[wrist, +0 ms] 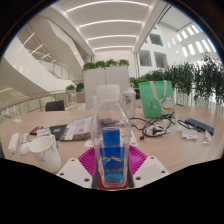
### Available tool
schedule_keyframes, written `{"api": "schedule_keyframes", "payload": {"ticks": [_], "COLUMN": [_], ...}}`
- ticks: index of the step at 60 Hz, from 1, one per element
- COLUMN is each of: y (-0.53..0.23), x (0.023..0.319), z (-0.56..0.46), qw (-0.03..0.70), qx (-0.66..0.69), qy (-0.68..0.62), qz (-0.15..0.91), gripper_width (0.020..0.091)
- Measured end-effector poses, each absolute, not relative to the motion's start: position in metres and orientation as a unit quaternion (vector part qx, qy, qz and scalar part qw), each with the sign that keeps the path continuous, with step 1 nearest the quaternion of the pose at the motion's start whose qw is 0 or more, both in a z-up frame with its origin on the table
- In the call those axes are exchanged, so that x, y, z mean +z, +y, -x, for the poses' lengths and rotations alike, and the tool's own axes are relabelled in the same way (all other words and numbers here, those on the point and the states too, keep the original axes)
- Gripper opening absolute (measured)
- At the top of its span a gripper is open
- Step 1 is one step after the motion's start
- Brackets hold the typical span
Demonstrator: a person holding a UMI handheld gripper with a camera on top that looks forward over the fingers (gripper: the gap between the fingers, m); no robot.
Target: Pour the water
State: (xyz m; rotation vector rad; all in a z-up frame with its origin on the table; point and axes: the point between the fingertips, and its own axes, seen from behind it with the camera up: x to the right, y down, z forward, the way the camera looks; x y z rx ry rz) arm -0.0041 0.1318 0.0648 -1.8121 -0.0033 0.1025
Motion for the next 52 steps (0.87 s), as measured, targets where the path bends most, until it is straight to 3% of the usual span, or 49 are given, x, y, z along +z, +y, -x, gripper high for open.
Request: {"api": "schedule_keyframes", "payload": {"ticks": [9,11,15,16,52], "y": [0.123,0.118,0.097,0.092,-0.184], "x": [0.052,0.042,0.049,0.052,0.193], "z": [0.007,0.007,0.005,0.006,0.103], "qw": [0.564,0.540,0.521,0.520,0.496], "qx": [0.044,0.047,0.054,0.055,0.024], "qy": [-0.009,-0.007,0.005,0.007,0.036], "qz": [0.825,0.840,0.852,0.853,0.867], "gripper_width": [0.0542,0.0609,0.0815,0.0840,0.0831]}}
